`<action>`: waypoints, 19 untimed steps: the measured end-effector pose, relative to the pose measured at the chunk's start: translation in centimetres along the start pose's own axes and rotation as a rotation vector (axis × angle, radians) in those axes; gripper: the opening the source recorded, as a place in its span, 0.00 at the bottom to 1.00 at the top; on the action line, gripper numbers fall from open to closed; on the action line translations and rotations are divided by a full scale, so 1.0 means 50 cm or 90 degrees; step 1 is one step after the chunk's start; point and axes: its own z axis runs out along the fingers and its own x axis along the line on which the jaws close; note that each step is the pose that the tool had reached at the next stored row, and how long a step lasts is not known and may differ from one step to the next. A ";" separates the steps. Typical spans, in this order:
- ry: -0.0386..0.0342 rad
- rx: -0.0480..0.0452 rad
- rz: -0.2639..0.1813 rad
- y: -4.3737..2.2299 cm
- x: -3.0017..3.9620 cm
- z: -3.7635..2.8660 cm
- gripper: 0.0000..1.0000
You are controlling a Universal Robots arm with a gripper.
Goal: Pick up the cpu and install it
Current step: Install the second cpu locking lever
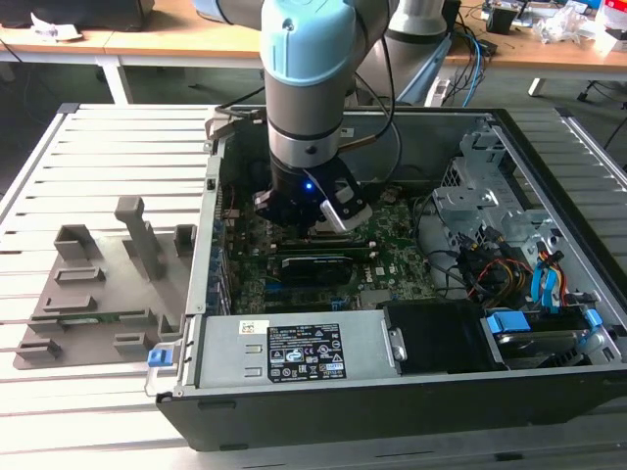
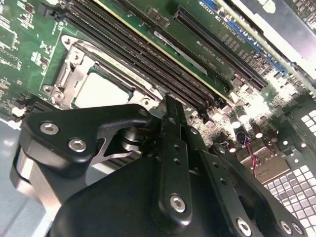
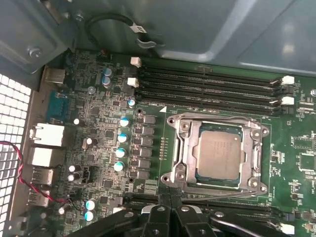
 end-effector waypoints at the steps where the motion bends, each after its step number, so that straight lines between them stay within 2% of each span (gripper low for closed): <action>1: -0.0001 -0.0001 0.000 0.002 0.004 0.002 0.11; 7: 0.0000 0.0000 0.000 0.008 0.017 0.011 0.11; 8: 0.0000 0.0000 0.000 0.011 0.017 0.013 0.11; 12: 0.0000 -0.0001 0.000 0.010 0.017 0.026 0.11; 19: 0.0002 -0.0005 -0.001 0.011 0.017 0.036 0.11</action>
